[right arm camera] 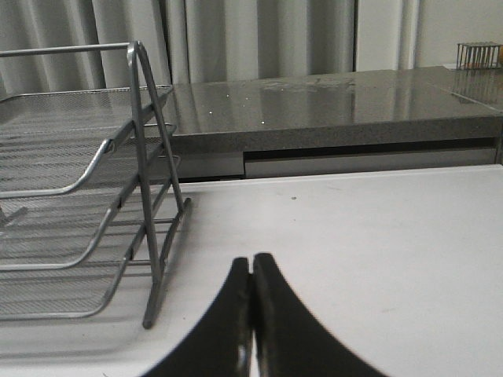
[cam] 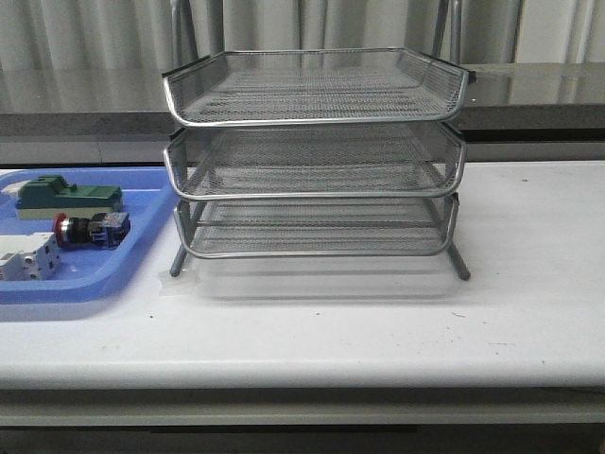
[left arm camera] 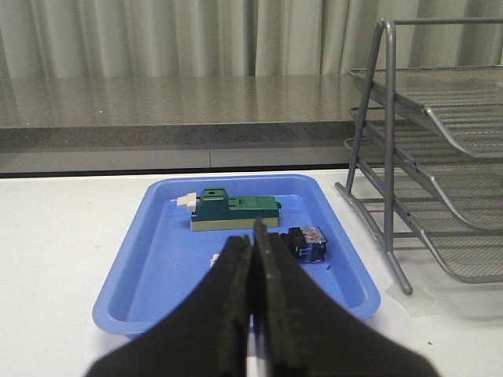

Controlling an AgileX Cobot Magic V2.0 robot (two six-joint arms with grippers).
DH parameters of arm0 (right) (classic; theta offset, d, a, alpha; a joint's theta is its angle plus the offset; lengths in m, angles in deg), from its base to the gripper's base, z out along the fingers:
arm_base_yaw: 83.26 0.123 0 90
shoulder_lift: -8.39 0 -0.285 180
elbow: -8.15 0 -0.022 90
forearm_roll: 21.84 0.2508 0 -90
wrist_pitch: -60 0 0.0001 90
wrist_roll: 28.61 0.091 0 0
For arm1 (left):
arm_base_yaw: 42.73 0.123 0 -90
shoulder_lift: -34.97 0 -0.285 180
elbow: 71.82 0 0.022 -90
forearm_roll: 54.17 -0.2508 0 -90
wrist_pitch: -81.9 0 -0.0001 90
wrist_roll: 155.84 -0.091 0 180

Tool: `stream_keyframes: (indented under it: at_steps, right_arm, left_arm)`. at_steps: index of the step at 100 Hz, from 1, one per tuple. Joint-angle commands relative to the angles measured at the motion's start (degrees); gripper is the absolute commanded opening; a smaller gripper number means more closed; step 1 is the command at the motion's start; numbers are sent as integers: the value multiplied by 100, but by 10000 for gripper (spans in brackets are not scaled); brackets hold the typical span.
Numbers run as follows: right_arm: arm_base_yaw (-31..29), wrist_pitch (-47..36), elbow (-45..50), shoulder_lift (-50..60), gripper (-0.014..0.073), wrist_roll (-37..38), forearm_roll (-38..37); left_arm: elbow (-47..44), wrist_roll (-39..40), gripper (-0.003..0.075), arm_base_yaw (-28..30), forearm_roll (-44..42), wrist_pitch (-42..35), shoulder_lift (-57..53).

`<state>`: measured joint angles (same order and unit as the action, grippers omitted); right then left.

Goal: Place button on rack with both arms

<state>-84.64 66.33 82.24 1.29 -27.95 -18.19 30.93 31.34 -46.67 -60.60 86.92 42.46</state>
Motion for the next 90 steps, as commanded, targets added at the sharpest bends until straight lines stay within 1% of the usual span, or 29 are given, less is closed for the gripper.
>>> stream_keyframes:
  at_steps: [1,15,30,37,50,62,90]
  right_arm:
    - [-29,67,-644,-100,-61,-66,172]
    - [-29,1057,-1554,-792,-61,-66,456]
    - [-29,2442,-2581,-1789,-61,-66,604]
    - [-29,2839,-2960,-2255,-61,-66,676]
    - [-29,2845,-3260,-2963,-61,-66,1177]
    - [-29,2592,-3260,-3403,-61,-66,1778]
    - [-29,2533,-3260,-4250,-60,-66,3177]
  left_arm:
    - [-278,68,-20,-11,28,-469,-189]
    - [-278,68,-20,-11,28,-469,-189]
    - [-278,68,-20,-11,28,-469,-189]
    - [-278,68,-20,-11,28,-469,-189]
    - [-278,68,-20,-11,28,-469,-189]
    - [-278,68,-20,-11,28,-469,-189]
    - [-278,68,-20,-11,28,-469,-189]
